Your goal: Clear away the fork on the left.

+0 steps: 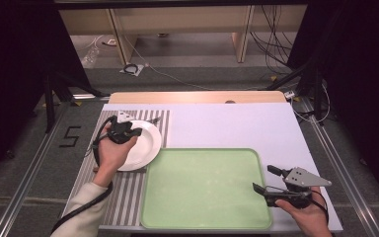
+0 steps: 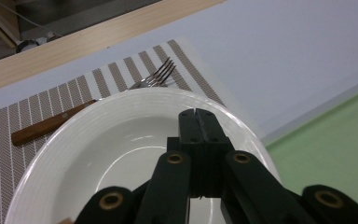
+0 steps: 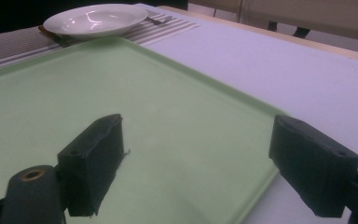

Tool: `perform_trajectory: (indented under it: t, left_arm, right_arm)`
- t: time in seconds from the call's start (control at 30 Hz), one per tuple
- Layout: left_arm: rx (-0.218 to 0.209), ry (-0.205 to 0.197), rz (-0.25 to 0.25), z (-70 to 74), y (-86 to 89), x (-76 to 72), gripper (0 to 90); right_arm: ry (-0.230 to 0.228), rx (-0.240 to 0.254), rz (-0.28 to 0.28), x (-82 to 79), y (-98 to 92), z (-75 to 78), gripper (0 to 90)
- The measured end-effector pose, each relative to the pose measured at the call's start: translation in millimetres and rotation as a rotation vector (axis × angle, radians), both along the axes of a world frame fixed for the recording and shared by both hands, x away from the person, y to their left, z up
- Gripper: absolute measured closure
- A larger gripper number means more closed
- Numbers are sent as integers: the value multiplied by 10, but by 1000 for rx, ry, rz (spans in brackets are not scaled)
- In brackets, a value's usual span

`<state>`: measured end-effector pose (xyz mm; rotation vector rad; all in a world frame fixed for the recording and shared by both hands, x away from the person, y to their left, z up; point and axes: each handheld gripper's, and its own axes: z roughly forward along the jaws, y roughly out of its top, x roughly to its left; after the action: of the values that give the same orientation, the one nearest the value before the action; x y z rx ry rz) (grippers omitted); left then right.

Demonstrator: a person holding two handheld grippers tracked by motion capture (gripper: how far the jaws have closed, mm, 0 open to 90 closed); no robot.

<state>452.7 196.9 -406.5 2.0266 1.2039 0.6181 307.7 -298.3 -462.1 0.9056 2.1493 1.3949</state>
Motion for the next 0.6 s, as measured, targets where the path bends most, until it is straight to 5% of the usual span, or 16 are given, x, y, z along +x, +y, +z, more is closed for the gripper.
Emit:
perform_trajectory:
  t: [0.17, 0.6]
  left_arm:
    - [33, 38, -3, -50, -55, 251, 896]
    - [41, 114, -10, -275, -274, 668, 897]
  right_arm:
    - [8, 2, -7, 5, -6, -8, 187]
    - [14, 8, -19, 14, -26, -16, 188]
